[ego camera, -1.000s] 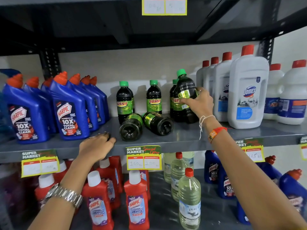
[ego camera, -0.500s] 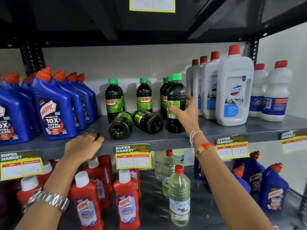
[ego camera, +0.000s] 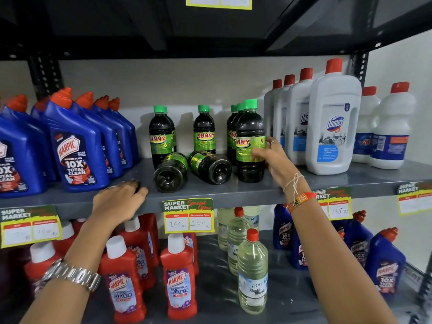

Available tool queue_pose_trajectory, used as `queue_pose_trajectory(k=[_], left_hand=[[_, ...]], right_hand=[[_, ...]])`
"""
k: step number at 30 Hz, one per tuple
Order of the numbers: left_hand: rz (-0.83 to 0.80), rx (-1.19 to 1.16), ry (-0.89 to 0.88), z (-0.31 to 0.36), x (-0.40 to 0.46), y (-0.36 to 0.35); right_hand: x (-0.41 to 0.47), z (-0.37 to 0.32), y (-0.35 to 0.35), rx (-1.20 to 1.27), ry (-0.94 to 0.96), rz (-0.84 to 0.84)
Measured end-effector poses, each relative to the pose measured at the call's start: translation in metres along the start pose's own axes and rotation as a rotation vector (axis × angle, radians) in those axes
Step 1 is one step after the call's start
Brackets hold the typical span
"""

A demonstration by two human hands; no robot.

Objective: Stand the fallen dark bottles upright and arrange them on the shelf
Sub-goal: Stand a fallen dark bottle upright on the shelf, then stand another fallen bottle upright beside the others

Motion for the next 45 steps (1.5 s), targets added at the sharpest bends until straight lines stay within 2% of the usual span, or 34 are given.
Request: queue_pose_trajectory(k=[3,4,7,10,13,18,24,25,27,30,31,33,35,37,39,42,45], left_hand=[[0.017,-0.041,0.022,-0.001,0.002,0.000],[0.021,-0.047,0.026,-0.001,0.001,0.000],[0.037,-0.060,0.040,0.000,-0.001,0.003],[0.043,-0.067,0.054,0.001,-0.004,0.007],[0.034,-0.041,0.040,0.002,-0.004,0.006],[0.048,-0.057,0.057,0.002,-0.005,0.008],[0.052,-0.080,0.067,0.002,-0.005,0.008],[0.054,-0.081,0.066,0.003,-0.005,0.009],[0.060,-0.078,0.062,0.003,-0.005,0.008],[0.060,-0.050,0.036,0.003,-0.003,0.006],[0.052,-0.040,0.031,0.002,-0.001,0.004],[0.027,-0.016,0.027,0.000,0.000,0.001],[0.007,0.004,0.012,-0.001,0.001,-0.002],[0.008,-0.008,0.010,0.000,0.001,-0.001],[0.021,-0.057,0.046,-0.001,0.000,0.001],[0.040,-0.047,0.033,0.002,-0.001,0.005],[0.045,-0.020,0.003,0.002,-0.002,0.005]], right_hand=[[0.001,0.004,-0.001,0.081,-0.033,-0.014],[0.002,0.002,-0.003,-0.001,0.001,0.012],[-0.003,-0.009,-0.006,-0.571,0.204,0.221],[-0.016,-0.018,-0.008,-0.748,0.294,0.385],[-0.014,-0.019,-0.004,-0.672,0.311,0.397],[0.003,-0.004,-0.002,-0.243,0.132,0.147],[0.004,-0.002,-0.004,-0.149,0.104,0.022],[0.004,-0.003,-0.004,-0.163,0.113,0.032],[-0.002,-0.013,0.000,-0.302,0.234,0.168],[-0.039,-0.053,-0.002,-0.423,0.592,0.463],[-0.054,-0.069,-0.008,-0.421,0.716,0.511],[-0.067,-0.093,-0.036,-0.473,0.883,0.430],[-0.057,-0.099,-0.077,-0.676,0.871,0.184],[-0.032,-0.081,-0.116,-0.965,0.727,-0.083],[-0.011,-0.055,-0.138,-1.139,0.500,-0.285],[0.004,-0.032,-0.146,-1.243,0.231,-0.401],[0.006,-0.018,-0.148,-1.345,0.116,-0.443]])
Point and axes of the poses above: each hand's wrist, its own x-axis towards the middle knuckle, its own y-axis out of the back of the hand, z = x × y, the point moved 8 cm from there along x, towards the middle knuckle, and after that the axes turned 3 degrees about z, right-handed, at the moved point
